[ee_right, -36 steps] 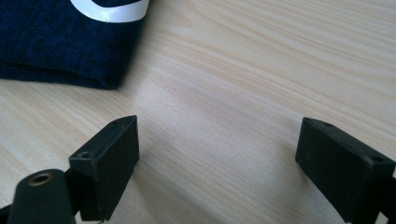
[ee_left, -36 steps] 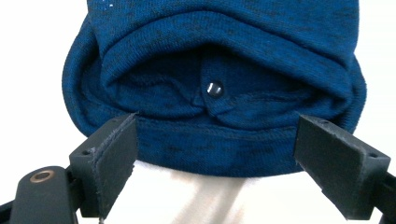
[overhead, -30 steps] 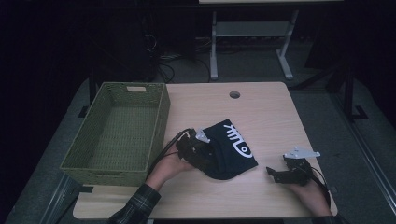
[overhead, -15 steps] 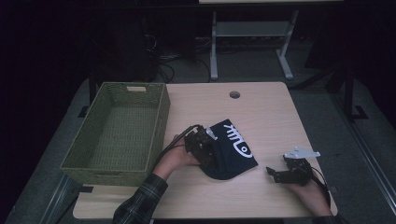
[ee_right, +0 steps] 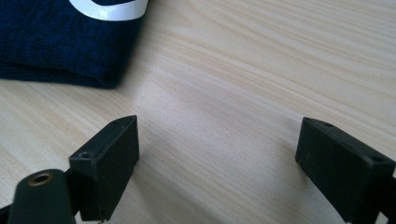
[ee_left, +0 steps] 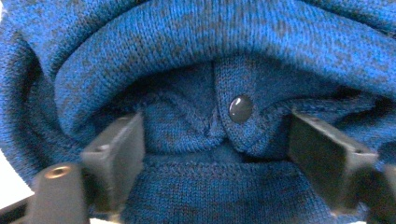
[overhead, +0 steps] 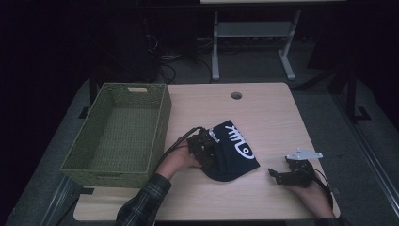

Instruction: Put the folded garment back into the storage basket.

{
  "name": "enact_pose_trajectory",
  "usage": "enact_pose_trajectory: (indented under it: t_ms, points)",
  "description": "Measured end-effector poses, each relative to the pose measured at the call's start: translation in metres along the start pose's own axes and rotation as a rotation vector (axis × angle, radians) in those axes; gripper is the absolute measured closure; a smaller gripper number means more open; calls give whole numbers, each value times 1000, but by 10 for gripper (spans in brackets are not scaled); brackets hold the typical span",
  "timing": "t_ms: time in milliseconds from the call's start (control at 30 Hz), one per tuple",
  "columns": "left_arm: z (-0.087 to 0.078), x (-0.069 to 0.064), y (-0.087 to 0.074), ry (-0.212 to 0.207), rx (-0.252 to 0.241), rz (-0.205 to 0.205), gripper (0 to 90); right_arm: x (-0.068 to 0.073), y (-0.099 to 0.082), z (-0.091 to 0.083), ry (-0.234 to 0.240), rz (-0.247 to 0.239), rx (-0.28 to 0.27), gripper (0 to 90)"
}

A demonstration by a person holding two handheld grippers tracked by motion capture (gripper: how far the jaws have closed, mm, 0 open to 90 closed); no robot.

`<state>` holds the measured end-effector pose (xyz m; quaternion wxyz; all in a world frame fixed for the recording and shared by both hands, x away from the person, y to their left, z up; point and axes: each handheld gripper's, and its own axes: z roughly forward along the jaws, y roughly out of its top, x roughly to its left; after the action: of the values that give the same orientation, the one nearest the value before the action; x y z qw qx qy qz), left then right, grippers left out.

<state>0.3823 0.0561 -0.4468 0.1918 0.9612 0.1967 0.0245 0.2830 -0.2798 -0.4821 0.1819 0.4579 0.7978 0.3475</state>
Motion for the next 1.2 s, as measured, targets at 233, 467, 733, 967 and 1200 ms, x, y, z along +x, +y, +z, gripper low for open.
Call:
enact_pose_trajectory:
  t_ms: [233, 467, 733, 967, 1200]
  points:
    - [-6, 1, 0, -17, 15, 6, 448, 0, 0, 0, 0, 0, 0, 129]
    - [-7, 1, 0, -60, 16, 0, 702, 0, 0, 0, 0, 0, 0, 129]
    - [-9, 4, -2, -100, 5, -58, 740, 0, 0, 0, 0, 0, 0, 129]
    - [-22, 3, -1, -111, -42, -81, 747, 0, 0, 0, 0, 0, 0, 129]
    - [-37, 2, 4, -105, -70, -79, 753, 0, 0, 0, -1, 0, 0, 129]
